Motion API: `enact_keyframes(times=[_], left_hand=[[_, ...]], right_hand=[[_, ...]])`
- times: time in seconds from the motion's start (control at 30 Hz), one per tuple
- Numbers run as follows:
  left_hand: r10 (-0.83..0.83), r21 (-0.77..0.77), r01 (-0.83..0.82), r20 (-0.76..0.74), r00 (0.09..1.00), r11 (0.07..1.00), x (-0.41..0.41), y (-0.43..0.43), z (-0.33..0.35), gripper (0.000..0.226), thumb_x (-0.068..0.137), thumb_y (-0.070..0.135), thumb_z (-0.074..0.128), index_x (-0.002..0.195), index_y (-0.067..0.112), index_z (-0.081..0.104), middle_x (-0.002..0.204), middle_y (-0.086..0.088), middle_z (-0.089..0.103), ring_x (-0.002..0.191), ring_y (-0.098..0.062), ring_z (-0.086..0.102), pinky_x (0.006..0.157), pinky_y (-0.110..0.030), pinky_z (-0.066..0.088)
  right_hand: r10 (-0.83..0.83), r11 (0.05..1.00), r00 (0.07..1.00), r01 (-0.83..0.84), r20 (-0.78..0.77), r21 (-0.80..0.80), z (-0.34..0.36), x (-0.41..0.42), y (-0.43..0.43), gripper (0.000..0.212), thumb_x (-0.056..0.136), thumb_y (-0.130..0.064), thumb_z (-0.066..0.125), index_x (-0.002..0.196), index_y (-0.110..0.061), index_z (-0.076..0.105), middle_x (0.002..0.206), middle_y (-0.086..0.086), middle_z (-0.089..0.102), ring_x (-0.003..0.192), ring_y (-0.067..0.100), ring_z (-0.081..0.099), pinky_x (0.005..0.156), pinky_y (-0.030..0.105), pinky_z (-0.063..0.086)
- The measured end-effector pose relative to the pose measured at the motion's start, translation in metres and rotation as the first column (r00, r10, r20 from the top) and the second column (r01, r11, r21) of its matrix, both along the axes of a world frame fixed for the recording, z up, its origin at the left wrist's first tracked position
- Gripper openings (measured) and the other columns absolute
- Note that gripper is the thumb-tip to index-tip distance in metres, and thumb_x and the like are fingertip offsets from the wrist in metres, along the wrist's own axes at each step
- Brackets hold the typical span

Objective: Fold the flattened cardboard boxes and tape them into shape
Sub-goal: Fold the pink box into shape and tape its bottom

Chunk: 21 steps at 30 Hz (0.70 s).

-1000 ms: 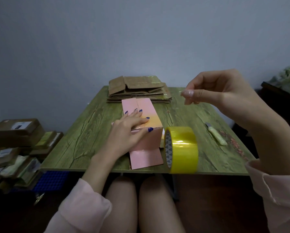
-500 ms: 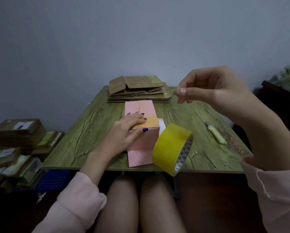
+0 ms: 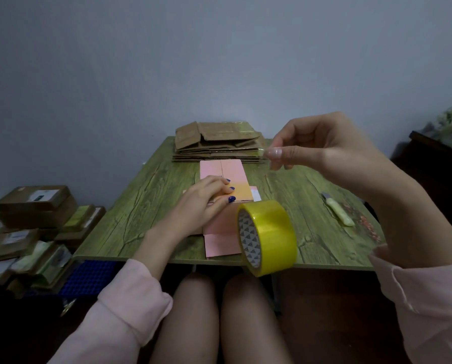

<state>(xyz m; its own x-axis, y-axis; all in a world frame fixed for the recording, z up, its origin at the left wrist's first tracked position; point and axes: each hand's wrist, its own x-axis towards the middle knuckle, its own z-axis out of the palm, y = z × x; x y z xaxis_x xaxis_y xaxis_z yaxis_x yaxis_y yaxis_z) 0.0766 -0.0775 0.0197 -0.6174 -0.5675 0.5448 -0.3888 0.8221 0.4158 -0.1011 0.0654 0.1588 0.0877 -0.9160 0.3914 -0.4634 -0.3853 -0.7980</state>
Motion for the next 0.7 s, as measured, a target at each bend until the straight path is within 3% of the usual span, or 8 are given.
enact_keyframes(times=[0.17,0.33,0.43,0.53,0.57,0.63,0.7], left_hand=[[0.023,0.077,-0.018,-0.065,0.998,0.997,-0.001,0.006,0.009,0.022,0.094,0.021,0.054,0.105,0.009,0.067,0.115,0.002,0.053,0.105,-0.004,0.049,0.085,-0.012,0.036],[0.125,0.422,-0.002,-0.265,0.956,0.907,-0.006,0.014,0.032,0.027,0.100,0.019,0.041,0.106,0.015,0.067,0.109,0.007,0.062,0.106,-0.006,0.056,0.090,-0.020,0.041],[0.240,0.312,-0.094,-0.471,0.849,0.946,-0.001,0.029,0.050,0.021,0.099,0.017,0.044,0.096,0.017,0.064,0.099,0.010,0.065,0.089,0.007,0.056,0.080,-0.021,0.043],[0.232,0.273,-0.043,-0.710,0.664,0.961,0.014,0.070,0.063,0.031,0.091,0.039,0.044,0.071,0.019,0.056,0.067,0.014,0.060,0.067,-0.004,0.055,0.065,-0.021,0.043],[0.183,0.267,0.028,-0.731,0.657,0.963,0.018,0.084,0.064,0.039,0.087,0.050,0.044,0.068,0.018,0.056,0.064,0.009,0.060,0.064,-0.007,0.055,0.062,-0.022,0.044],[0.078,0.287,0.141,-0.636,0.768,0.947,0.022,0.109,0.061,0.056,0.078,0.072,0.044,0.071,0.019,0.062,0.071,0.002,0.066,0.067,-0.012,0.061,0.064,-0.027,0.048],[0.019,0.336,0.143,-0.435,0.900,0.931,0.018,0.122,0.052,0.066,0.071,0.082,0.043,0.092,0.023,0.065,0.089,0.002,0.069,0.085,-0.013,0.064,0.074,-0.033,0.051]], right_hand=[[0.008,1.000,0.999,-0.008,-0.046,0.003,0.003,0.005,0.000,0.008,0.081,-0.011,0.070,0.075,-0.007,0.067,0.064,0.001,0.069,0.066,0.012,0.061,0.064,0.020,0.047],[0.018,1.000,0.998,-0.019,-0.057,-0.007,0.014,0.010,0.001,0.009,0.081,-0.011,0.070,0.079,-0.003,0.067,0.065,-0.001,0.068,0.066,0.011,0.060,0.065,0.020,0.047],[0.033,0.999,0.998,-0.034,-0.051,-0.026,0.021,0.015,0.001,0.007,0.082,-0.009,0.069,0.077,-0.007,0.066,0.063,-0.003,0.067,0.063,0.006,0.061,0.062,0.015,0.047],[0.020,0.998,0.999,-0.022,-0.034,-0.058,0.026,0.019,-0.001,0.009,0.083,-0.010,0.069,0.075,-0.008,0.065,0.063,-0.001,0.067,0.059,0.005,0.059,0.061,0.015,0.045],[0.010,0.997,0.999,-0.013,-0.030,-0.072,0.029,0.020,-0.001,0.009,0.083,-0.010,0.069,0.075,-0.008,0.066,0.063,0.000,0.067,0.059,0.006,0.058,0.061,0.016,0.045],[-0.019,0.994,0.999,0.016,-0.031,-0.106,0.034,0.024,-0.003,0.009,0.083,-0.011,0.069,0.074,-0.010,0.066,0.064,-0.001,0.067,0.060,0.007,0.057,0.063,0.019,0.045],[-0.051,0.989,0.998,0.047,-0.024,-0.138,0.039,0.027,-0.006,0.011,0.083,-0.013,0.070,0.073,-0.013,0.066,0.061,-0.005,0.068,0.060,0.005,0.056,0.064,0.018,0.046]])
